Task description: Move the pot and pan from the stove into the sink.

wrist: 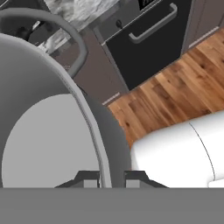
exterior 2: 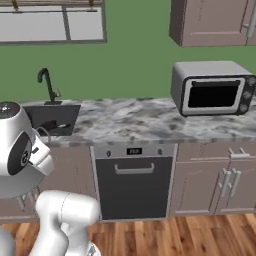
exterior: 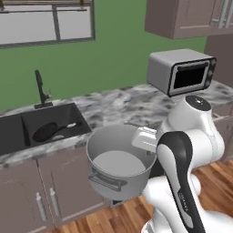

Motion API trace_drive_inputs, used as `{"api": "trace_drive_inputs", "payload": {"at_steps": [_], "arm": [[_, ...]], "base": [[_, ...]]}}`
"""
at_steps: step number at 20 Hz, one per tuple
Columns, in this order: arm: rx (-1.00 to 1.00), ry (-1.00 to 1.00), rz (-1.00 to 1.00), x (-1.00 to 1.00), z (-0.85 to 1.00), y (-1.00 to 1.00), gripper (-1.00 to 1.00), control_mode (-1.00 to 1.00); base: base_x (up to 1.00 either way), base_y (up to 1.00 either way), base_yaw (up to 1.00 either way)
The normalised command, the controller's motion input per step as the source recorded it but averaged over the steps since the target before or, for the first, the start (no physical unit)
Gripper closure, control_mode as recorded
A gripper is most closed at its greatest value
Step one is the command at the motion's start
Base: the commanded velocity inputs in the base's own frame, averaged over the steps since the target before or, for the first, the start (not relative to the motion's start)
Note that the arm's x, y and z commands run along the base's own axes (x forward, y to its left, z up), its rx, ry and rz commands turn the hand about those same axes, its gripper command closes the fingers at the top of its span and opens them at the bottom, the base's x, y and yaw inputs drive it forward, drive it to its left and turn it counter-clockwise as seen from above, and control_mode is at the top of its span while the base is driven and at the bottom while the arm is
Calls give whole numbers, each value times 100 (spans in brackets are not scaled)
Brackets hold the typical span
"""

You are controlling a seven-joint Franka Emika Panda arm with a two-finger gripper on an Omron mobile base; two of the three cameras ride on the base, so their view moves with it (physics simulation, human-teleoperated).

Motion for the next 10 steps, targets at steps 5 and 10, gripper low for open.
{"api": "trace_drive_inputs", "payload": {"at_steps": [5,10], "arm": [[0,0,0,0,0,0,100,100],[0,0,0,0,0,0,100,100]], "base": [[2,-29,0],[12,-5,0]]}}
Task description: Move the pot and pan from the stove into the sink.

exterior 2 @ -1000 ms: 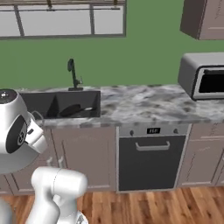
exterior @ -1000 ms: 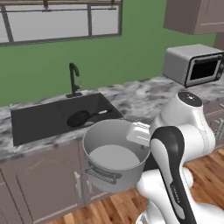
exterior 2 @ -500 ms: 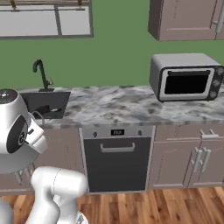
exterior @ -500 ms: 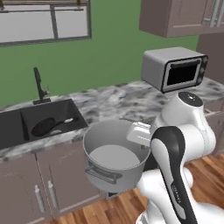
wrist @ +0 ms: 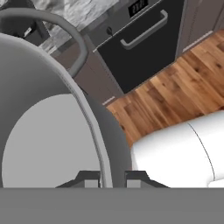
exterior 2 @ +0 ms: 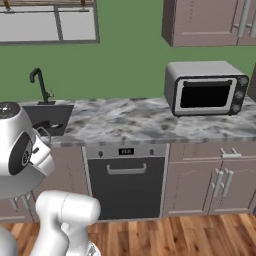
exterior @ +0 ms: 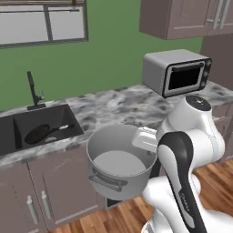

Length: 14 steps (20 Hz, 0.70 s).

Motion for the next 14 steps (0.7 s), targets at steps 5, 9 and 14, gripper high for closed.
{"api": "trace_drive_inputs", "payload": {"at_steps": [5,9,14], "arm": [[0,0,0,0,0,0,100,100],[0,0,0,0,0,0,100,100],[0,0,0,0,0,0,100,100]], "base": [[53,-7,0],[76,-6,0],[74,-4,0]]}}
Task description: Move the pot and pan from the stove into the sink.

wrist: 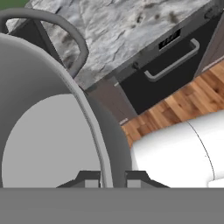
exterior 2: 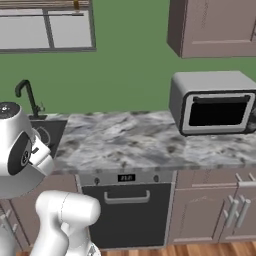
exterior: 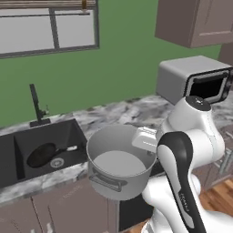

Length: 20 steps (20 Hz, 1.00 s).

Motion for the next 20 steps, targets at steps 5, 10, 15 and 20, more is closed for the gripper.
{"api": "trace_drive_inputs", "payload": {"at_steps": [5,10,15,20], "arm": [[0,0,0,0,0,0,100,100],[0,0,0,0,0,0,100,-100],[0,0,0,46,0,0,100,-100],[0,0,-1,68,0,16,100,-100]], "base": [[60,-1,0],[13,-1,1],[0,0,0],[0,0,0]]}}
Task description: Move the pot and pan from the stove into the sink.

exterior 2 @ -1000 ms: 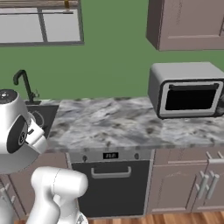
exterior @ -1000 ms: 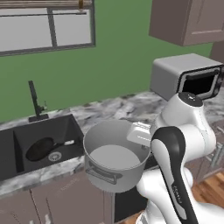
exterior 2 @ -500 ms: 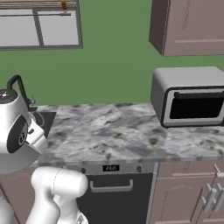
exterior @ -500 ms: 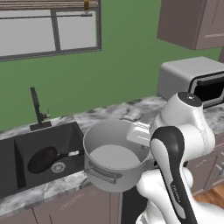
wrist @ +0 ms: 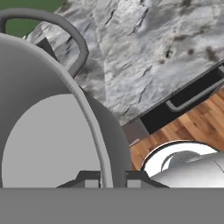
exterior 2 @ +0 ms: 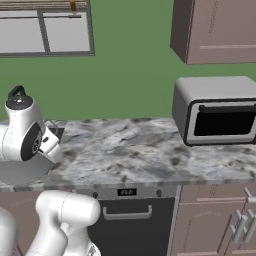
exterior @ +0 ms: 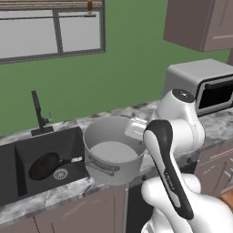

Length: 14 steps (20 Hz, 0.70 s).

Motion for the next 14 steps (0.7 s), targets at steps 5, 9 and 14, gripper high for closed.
{"api": "trace_drive_inputs", "payload": {"at_steps": [5,9,14], "arm": [[0,0,-2,46,-4,33,100,-100],[0,0,-1,32,-2,29,100,-100],[0,0,-1,44,-4,38,100,-100]], "base": [[0,0,0],[0,0,0],[0,0,0]]}}
